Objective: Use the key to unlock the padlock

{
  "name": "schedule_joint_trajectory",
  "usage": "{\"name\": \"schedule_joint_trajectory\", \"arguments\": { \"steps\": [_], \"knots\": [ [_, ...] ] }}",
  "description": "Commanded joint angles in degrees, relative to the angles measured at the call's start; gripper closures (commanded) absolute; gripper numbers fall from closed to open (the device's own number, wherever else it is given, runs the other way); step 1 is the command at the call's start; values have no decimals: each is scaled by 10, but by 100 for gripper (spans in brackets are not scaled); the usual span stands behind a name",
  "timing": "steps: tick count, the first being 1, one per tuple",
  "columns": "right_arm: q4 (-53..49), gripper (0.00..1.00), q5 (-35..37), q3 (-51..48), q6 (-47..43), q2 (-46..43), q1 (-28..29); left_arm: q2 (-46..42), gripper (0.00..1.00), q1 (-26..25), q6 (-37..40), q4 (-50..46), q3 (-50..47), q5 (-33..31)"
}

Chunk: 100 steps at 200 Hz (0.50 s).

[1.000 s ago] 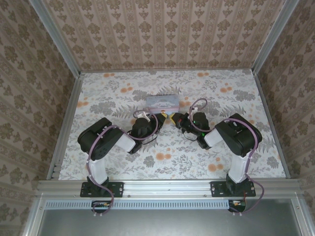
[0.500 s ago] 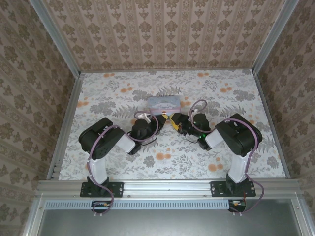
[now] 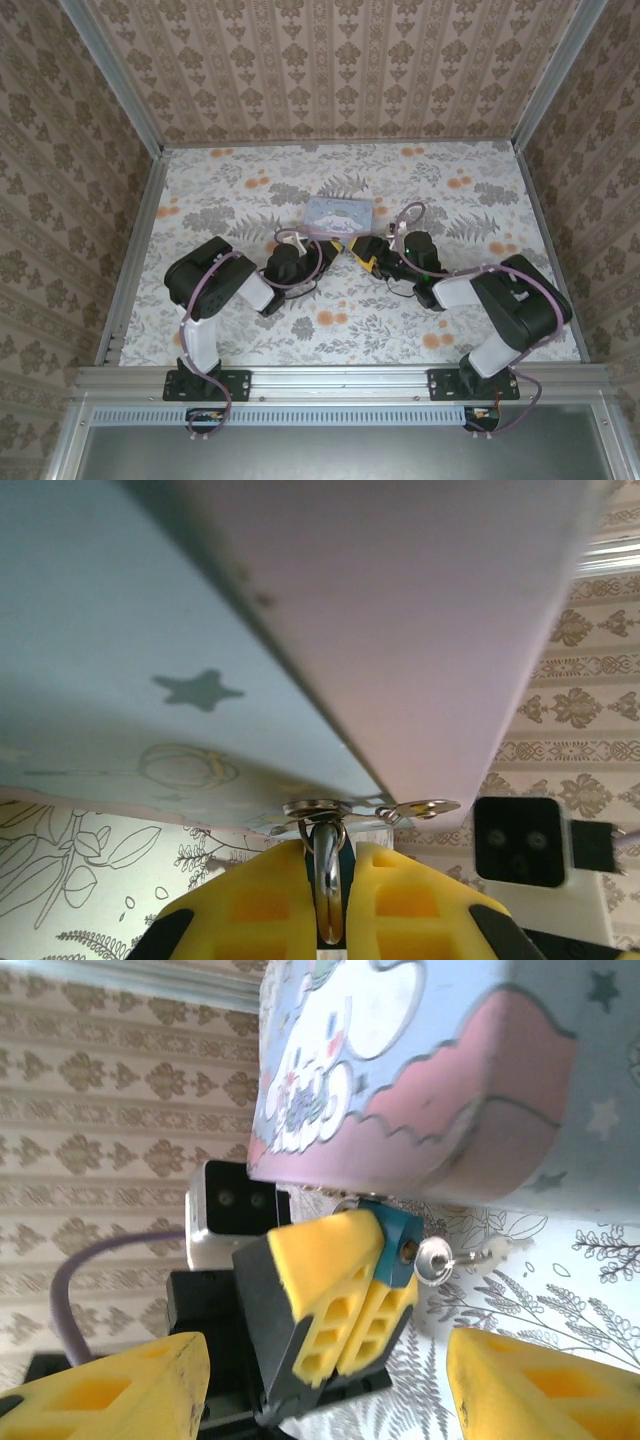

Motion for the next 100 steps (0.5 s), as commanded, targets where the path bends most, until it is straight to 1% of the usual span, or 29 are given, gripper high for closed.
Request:
{"name": "schedule_joint_trajectory", "arguments": {
  "steps": [1, 21, 40, 54, 100],
  "knots": [
    [-186, 35, 15, 19, -143, -68, 0, 3, 100, 7, 16, 22, -4, 17],
    [-321, 35, 82, 49, -264, -125, 16, 4, 100, 10, 12, 22, -4, 24],
    [-389, 36, 145, 68, -351, -146, 39, 4, 100, 13, 8, 21, -4, 32],
    [-407, 37, 180, 77, -400, -146, 59, 5, 100, 16, 1, 21, -3, 39],
    [-441, 44, 290, 112, -503, -103, 137, 2, 100, 21, -21, 21, -5, 58]
  ]
}}
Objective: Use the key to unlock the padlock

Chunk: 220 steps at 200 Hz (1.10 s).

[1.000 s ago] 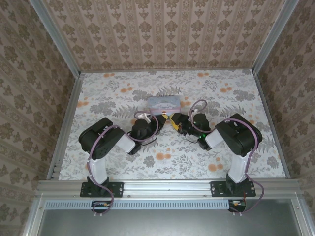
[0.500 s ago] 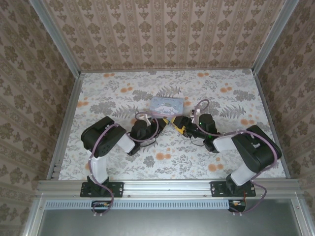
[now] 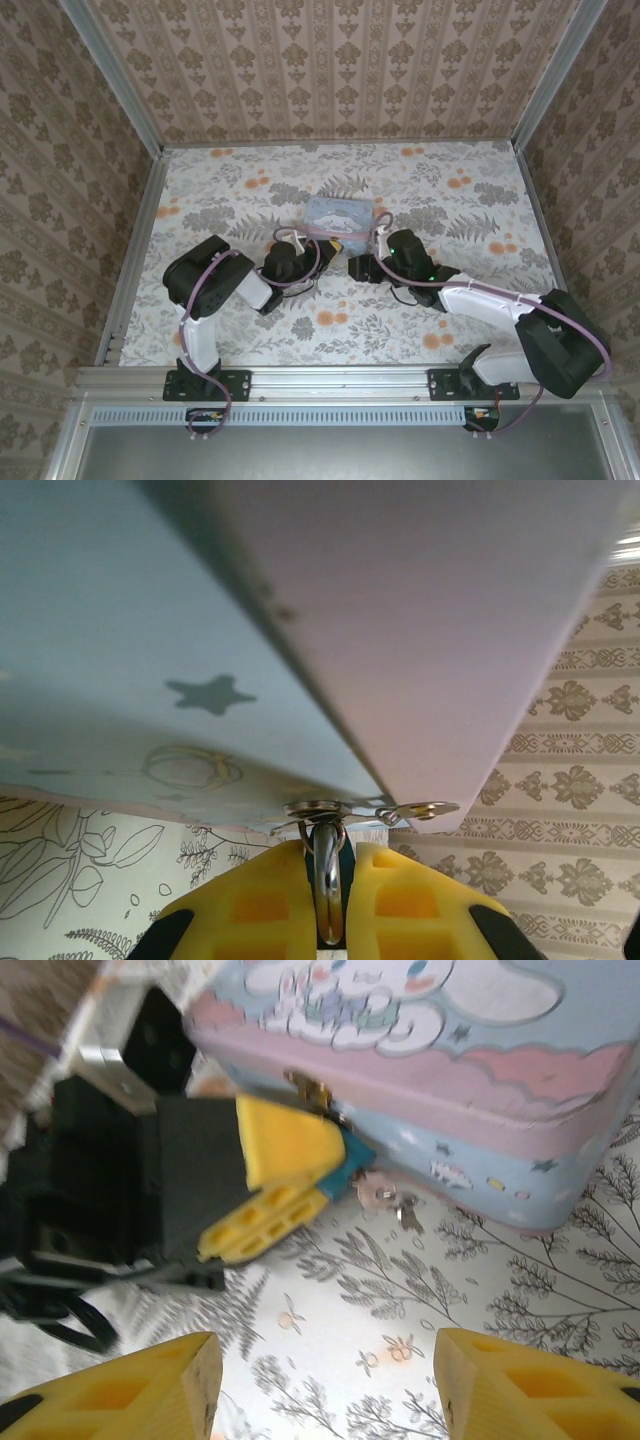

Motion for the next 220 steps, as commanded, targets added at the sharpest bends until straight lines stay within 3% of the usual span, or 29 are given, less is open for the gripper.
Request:
{"name": "schedule_joint_trajectory", "arguments": {
  "steps": [1, 43, 81, 220],
  "knots": [
    [-59, 44, 98, 31, -102, 28, 35, 2, 100, 5, -16, 21, -5, 24],
    [-86, 51, 203, 71, -180, 88, 95, 1, 100, 7, -30, 20, -7, 34],
    [-94, 54, 264, 101, -212, 129, 116, -1, 100, 7, -32, 21, -7, 38],
    [-95, 71, 294, 172, -234, 210, 105, -3, 100, 6, -33, 21, -10, 41]
  ]
}}
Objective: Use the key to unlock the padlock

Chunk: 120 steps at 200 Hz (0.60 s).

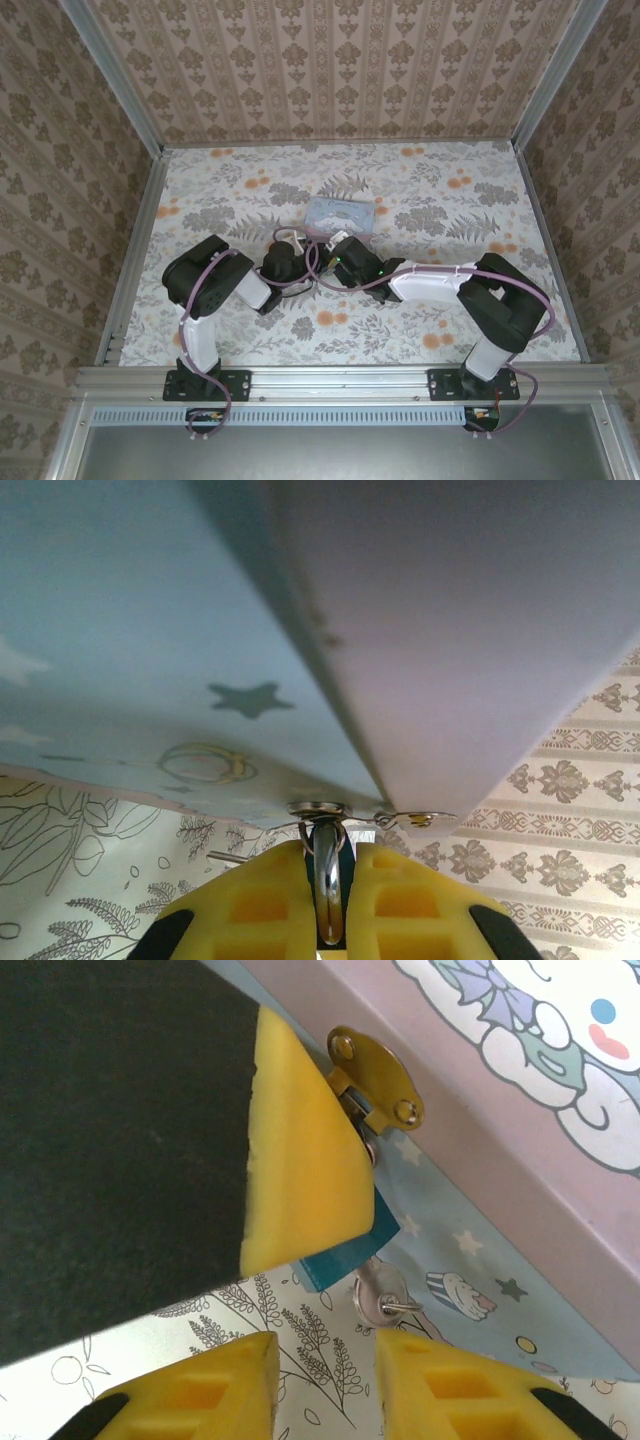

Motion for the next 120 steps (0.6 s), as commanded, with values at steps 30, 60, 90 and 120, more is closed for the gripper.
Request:
{"name": "schedule_joint_trajectory", "arguments": {
  "steps": [30, 60, 90, 120],
  "knots": [
    [-7, 76, -1, 31, 0, 16, -14, 0, 100, -2, -5, 21, -6, 12],
    [-6, 82, -17, 38, 5, 16, -21, 4, 100, -4, -5, 21, -4, 11],
    [-6, 94, -40, 42, 11, 13, -26, 11, 100, -9, -5, 21, -1, 11],
    [-8, 100, -80, 44, 23, 4, -31, 16, 100, -10, -6, 21, 0, 10]
  ]
}}
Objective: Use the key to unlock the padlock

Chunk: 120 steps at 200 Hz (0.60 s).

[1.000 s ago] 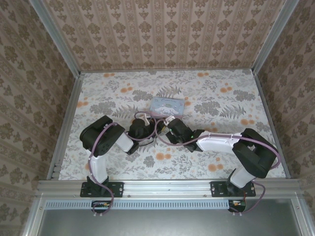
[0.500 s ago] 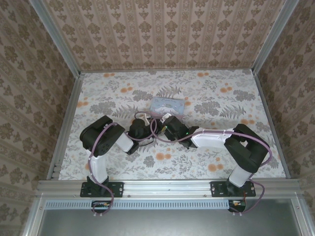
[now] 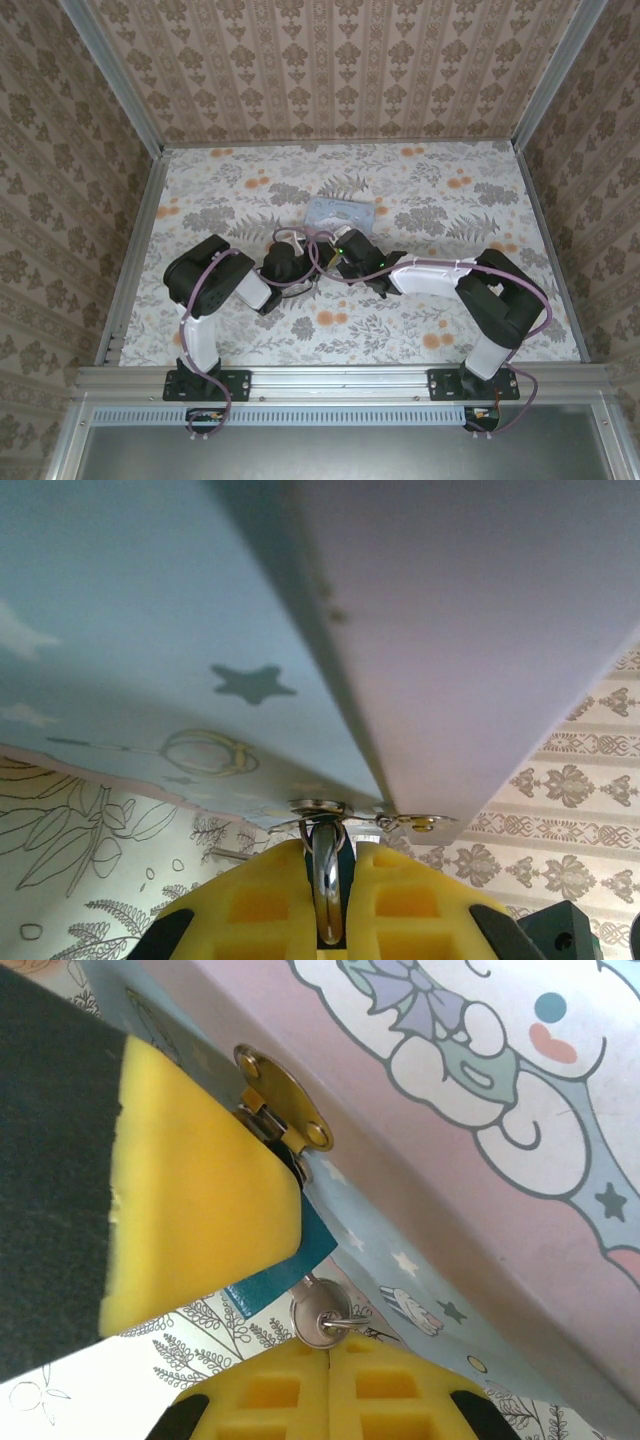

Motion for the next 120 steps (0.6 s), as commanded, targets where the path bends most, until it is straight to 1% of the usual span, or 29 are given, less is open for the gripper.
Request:
{"name": "schedule_joint_trajectory", "arguments": {
  "steps": [1, 31, 35, 37, 38, 39, 44, 48, 52, 67, 95, 120],
  "knots": [
    [11, 100, -47, 26, 15, -5, -4, 9, 100, -10, -5, 19, 1, 14],
    [16, 100, -99, 8, 41, -28, -21, 13, 100, -9, -4, 19, 1, 11],
    [18, 95, -109, 4, 46, -33, -26, 13, 100, -8, -3, 20, 1, 10],
    [19, 91, -113, 1, 48, -36, -28, 13, 100, -8, -3, 19, 1, 10],
    [20, 87, -118, -2, 52, -39, -30, 13, 100, -8, -3, 19, 1, 10],
    [20, 87, -118, -2, 52, -39, -30, 13, 100, -8, -3, 19, 0, 10],
    [24, 78, -129, -9, 61, -47, -37, 13, 100, -7, -3, 20, 0, 10],
    [28, 73, -137, -16, 68, -54, -43, 13, 100, -7, -2, 20, 0, 10],
    [34, 69, -150, -27, 79, -62, -53, 13, 100, -6, -2, 19, 0, 10],
    [56, 62, -189, -57, 116, -93, -84, 13, 100, -4, -2, 20, 0, 10],
    [98, 56, -243, -109, 186, -147, -132, 10, 100, -3, 2, 19, 1, 10],
    [105, 55, -270, -124, 223, -165, -143, 9, 100, -2, 3, 19, 1, 12]
  ]
}}
